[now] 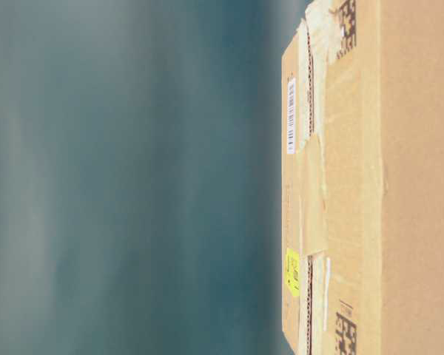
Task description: Apply tape along the seams of the closed cardboard box to seal it securely.
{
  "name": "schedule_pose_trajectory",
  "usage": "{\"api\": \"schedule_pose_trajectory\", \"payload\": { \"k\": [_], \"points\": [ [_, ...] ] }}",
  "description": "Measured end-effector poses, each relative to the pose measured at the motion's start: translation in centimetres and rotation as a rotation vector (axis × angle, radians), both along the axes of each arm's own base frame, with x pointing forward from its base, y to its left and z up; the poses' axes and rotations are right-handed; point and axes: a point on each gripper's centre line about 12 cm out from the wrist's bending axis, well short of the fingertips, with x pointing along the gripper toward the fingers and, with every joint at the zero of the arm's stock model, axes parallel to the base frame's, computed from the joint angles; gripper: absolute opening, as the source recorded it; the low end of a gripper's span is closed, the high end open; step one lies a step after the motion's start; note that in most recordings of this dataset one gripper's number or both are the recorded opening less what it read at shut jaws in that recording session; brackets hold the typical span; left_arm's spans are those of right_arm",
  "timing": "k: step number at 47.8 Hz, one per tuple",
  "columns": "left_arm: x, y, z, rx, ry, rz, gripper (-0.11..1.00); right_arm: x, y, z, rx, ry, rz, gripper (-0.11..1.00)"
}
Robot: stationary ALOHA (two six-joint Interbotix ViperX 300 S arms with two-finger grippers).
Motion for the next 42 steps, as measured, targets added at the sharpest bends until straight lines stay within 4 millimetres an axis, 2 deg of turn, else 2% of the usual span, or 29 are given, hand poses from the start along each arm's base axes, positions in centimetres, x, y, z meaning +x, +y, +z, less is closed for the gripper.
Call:
{"api": "schedule_pose_trajectory", "payload": {
  "k": [11, 23, 30, 42],
  "points": [
    [-3.2, 0.1, -2.3, -0.008, -0.007, 0.002, 0.00, -2.1, -0.8, -3.3, 0.010, 0.046, -0.038, 0.02],
    [-4.4, 0.2, -4.1, -0.007, 0.016, 0.002, 0.00, -2.8, -0.9, -5.8, 0.009, 0.114, -0.049, 0.02],
    [-4.8, 0.2, -5.1, -0.004, 0.039, 0.003, 0.00, -2.7, -1.0, -6.4, 0.008, 0.123, -0.051, 0.02],
    [-4.9, 0.2, -5.3, -0.006, 0.028, 0.003, 0.00, -2.6, -1.0, -6.6, 0.007, 0.126, -0.054, 0.02]
  ]
}}
